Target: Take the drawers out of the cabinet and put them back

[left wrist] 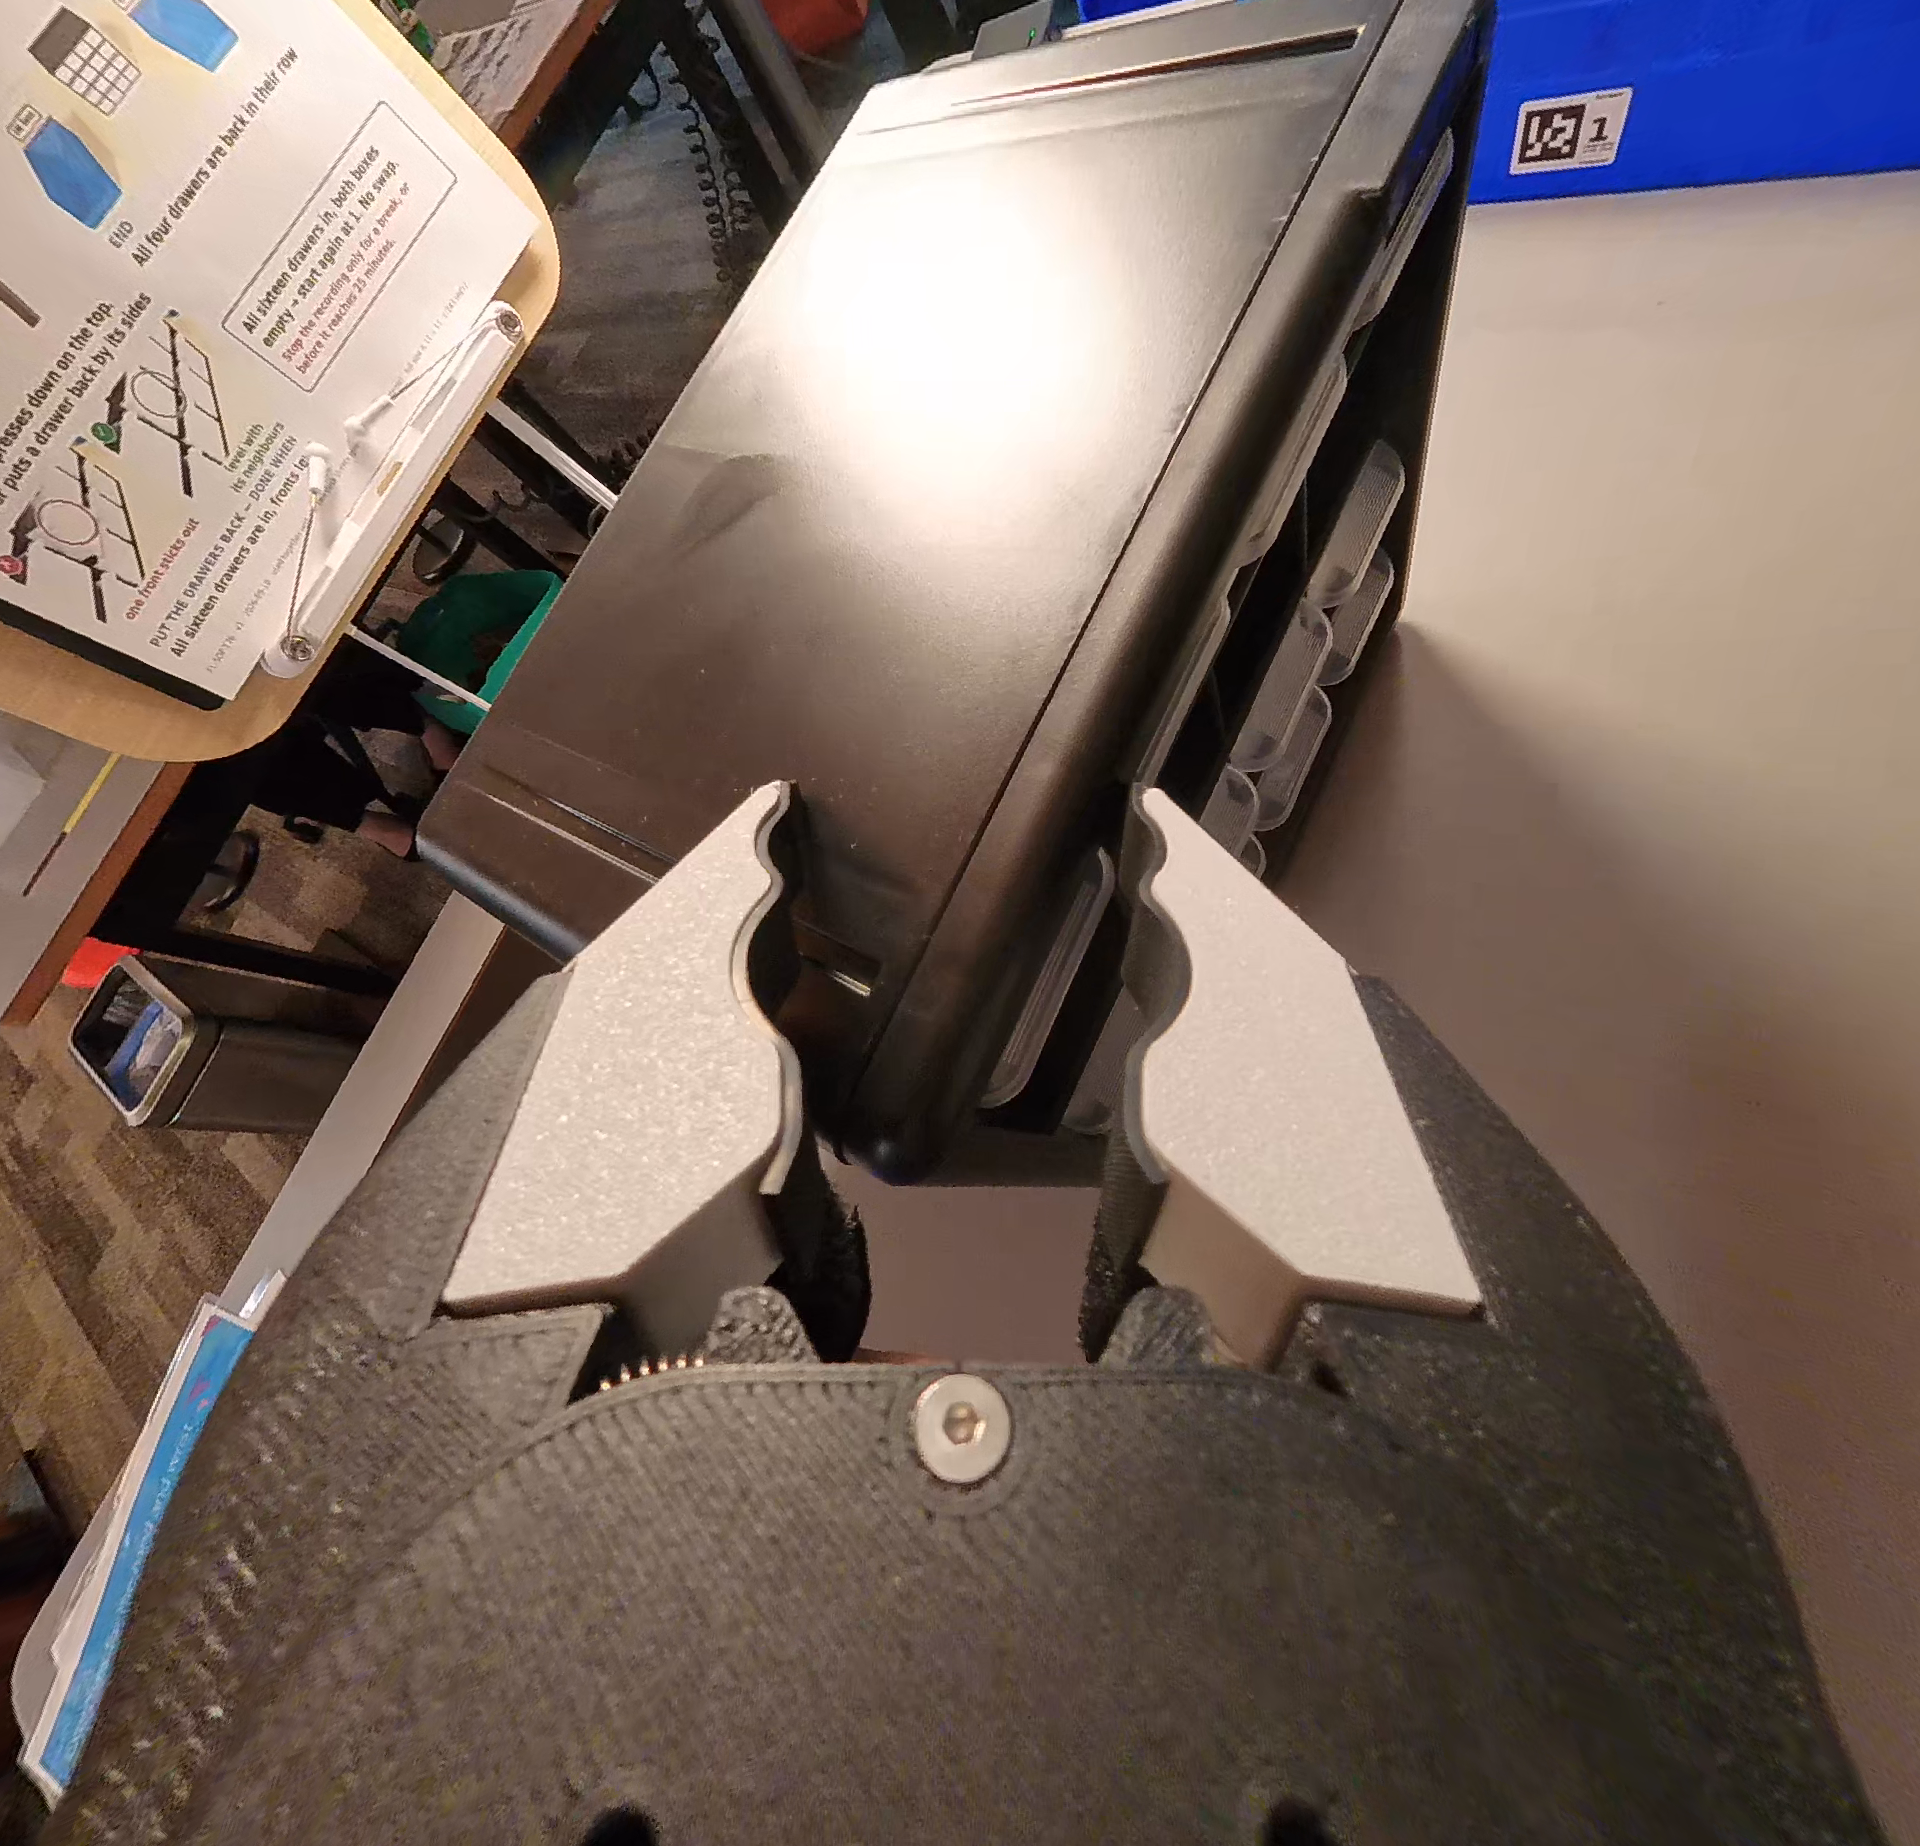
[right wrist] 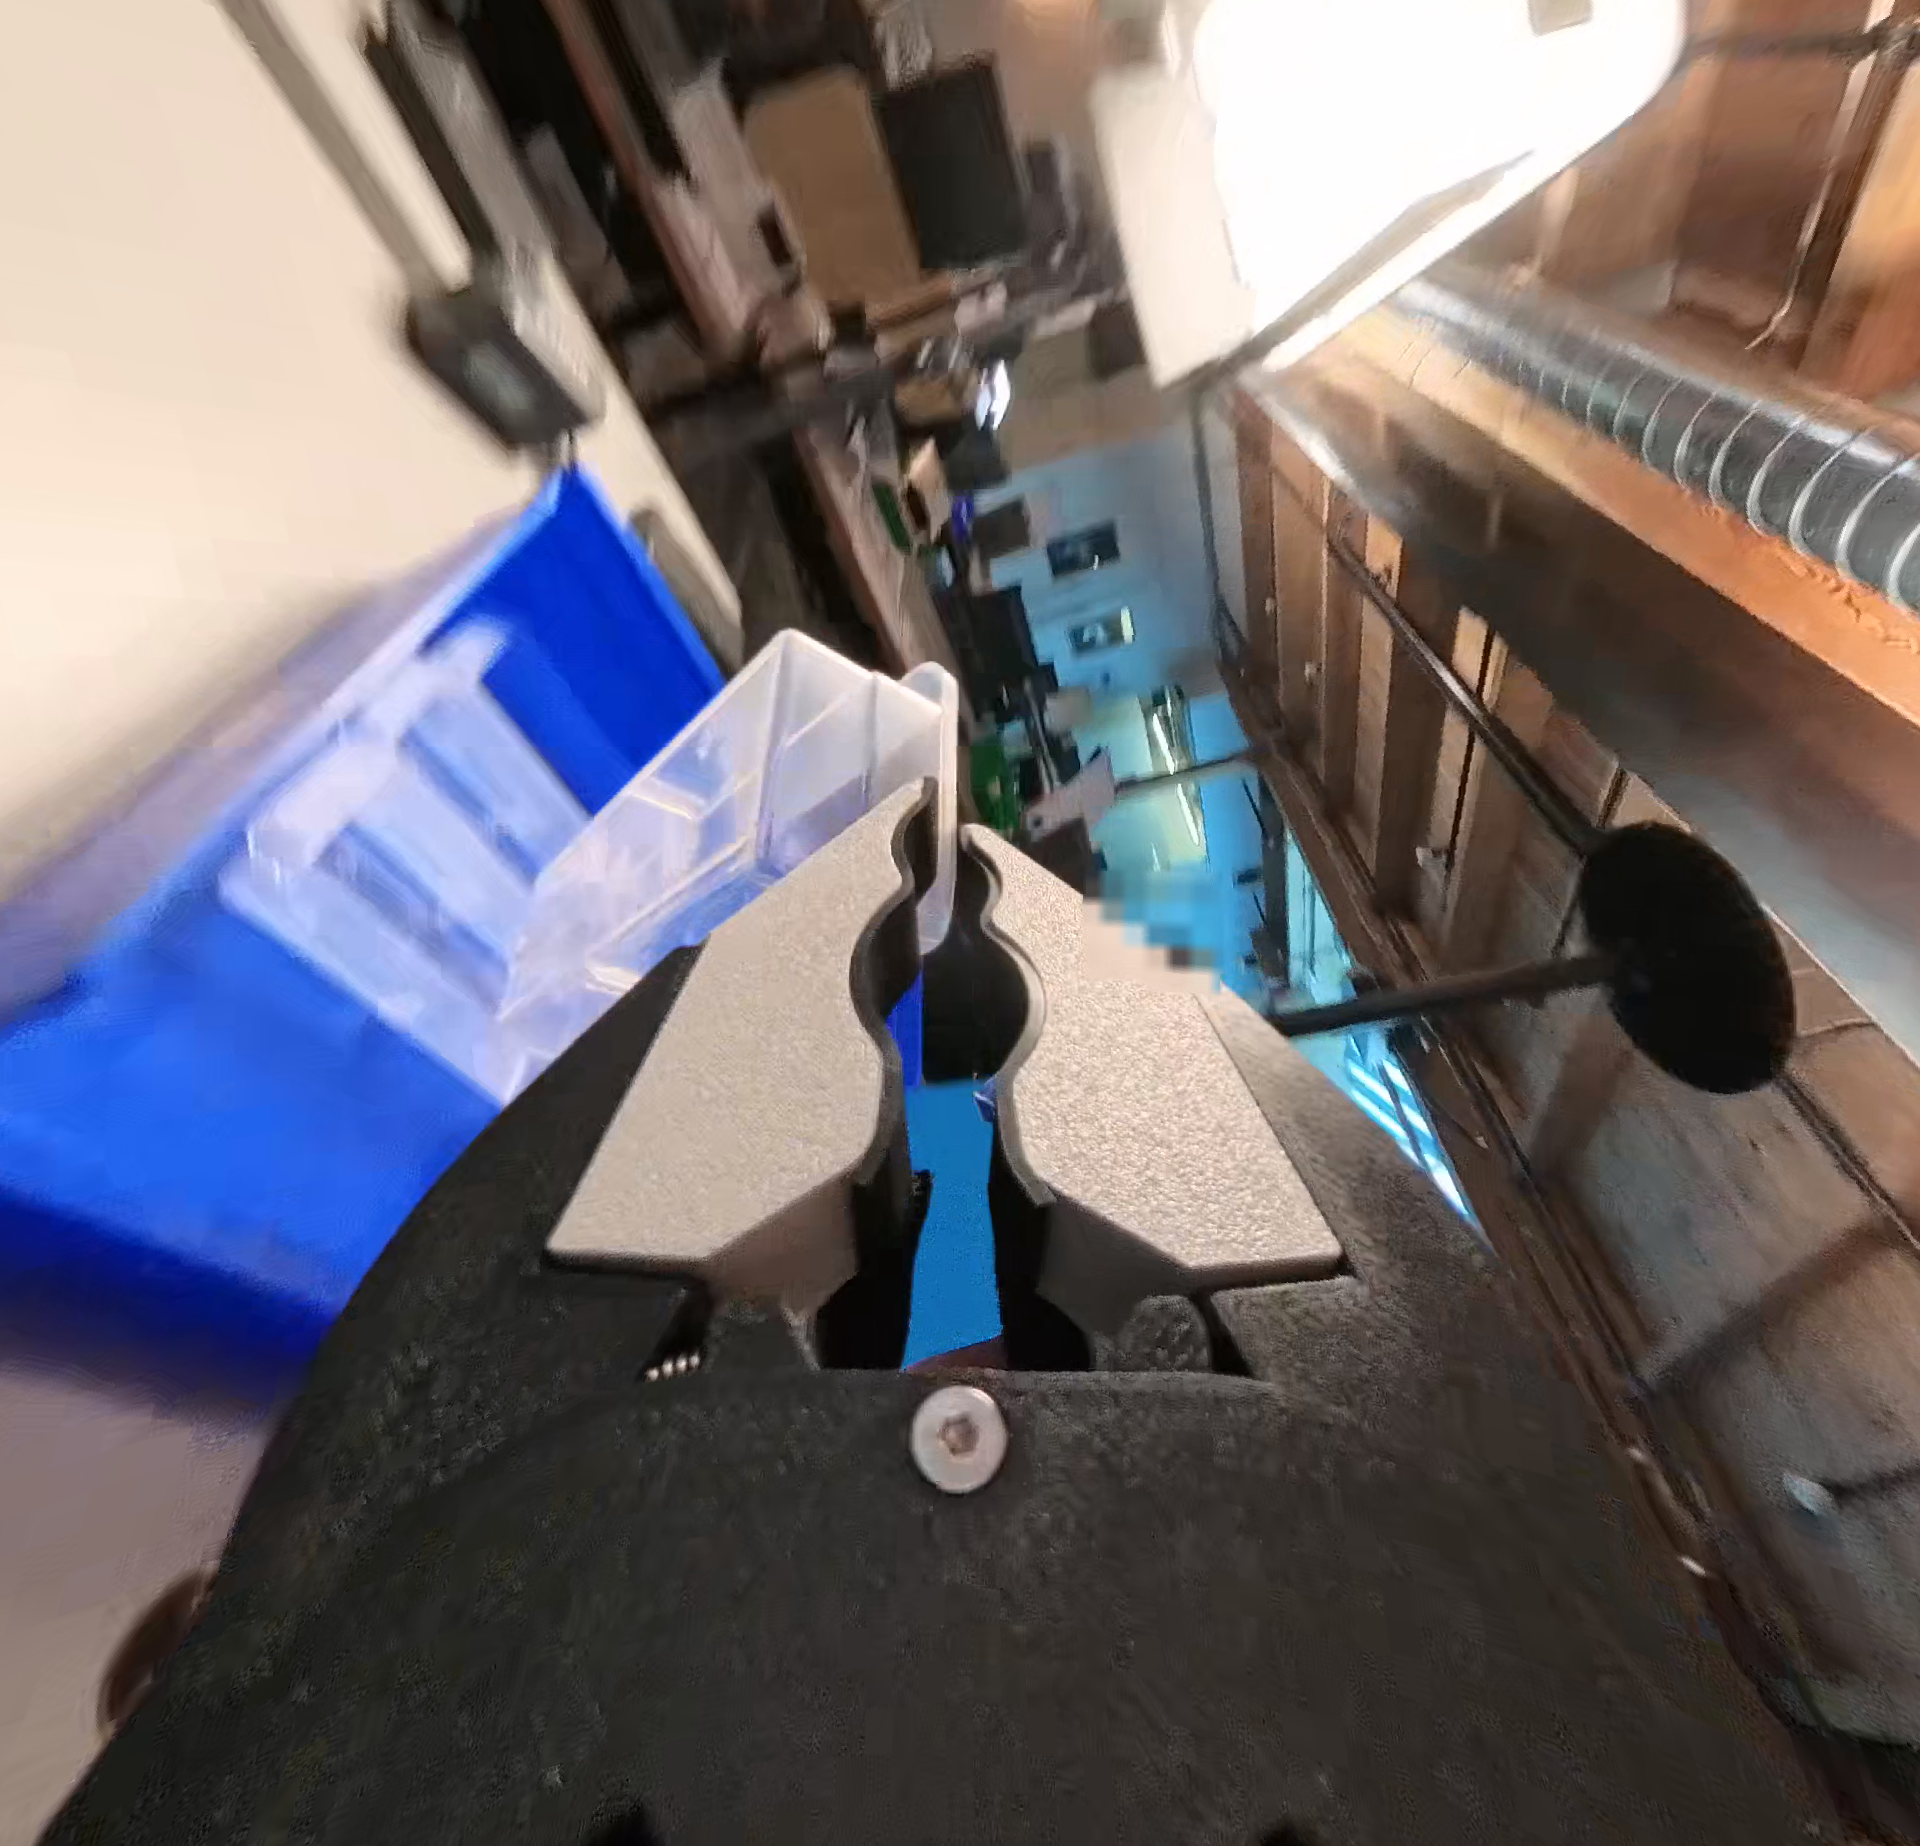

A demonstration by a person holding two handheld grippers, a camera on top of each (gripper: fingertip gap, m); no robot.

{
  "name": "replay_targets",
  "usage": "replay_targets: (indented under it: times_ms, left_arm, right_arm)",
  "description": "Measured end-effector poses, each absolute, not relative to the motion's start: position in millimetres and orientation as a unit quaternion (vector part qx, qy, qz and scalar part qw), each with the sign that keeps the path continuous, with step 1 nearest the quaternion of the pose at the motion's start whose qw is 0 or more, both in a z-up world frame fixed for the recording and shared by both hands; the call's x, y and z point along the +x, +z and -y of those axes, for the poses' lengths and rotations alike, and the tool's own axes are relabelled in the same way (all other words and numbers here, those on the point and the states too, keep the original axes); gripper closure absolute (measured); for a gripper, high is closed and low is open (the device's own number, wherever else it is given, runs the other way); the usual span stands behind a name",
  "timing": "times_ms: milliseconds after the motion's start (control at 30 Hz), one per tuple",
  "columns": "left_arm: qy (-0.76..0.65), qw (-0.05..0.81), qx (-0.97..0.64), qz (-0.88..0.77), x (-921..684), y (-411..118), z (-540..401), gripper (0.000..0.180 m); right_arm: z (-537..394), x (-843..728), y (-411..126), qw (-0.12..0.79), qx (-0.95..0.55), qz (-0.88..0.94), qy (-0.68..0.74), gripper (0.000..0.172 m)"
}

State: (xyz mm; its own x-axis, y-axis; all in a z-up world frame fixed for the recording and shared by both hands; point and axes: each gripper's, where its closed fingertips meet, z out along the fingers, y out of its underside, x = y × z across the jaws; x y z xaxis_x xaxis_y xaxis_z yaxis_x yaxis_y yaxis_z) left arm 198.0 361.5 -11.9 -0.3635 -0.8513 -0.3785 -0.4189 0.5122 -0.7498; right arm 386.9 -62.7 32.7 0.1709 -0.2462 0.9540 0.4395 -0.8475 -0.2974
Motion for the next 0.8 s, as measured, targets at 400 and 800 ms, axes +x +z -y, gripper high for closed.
replay_targets:
  times_ms: [400,800]
  left_arm:
    - [-0.279,0.390,-0.406,-0.778,198.3,-12.0,-361.6,0.117]
    - [-0.277,0.392,-0.405,-0.778,198.4,-11.8,-361.4,0.118]
  right_arm:
    - [78.7,415.5,-109.1,0.160,-0.764,0.082,-0.620,0.158]
    - [76.9,406.3,-124.9,0.316,-0.836,-0.068,-0.444,0.111]
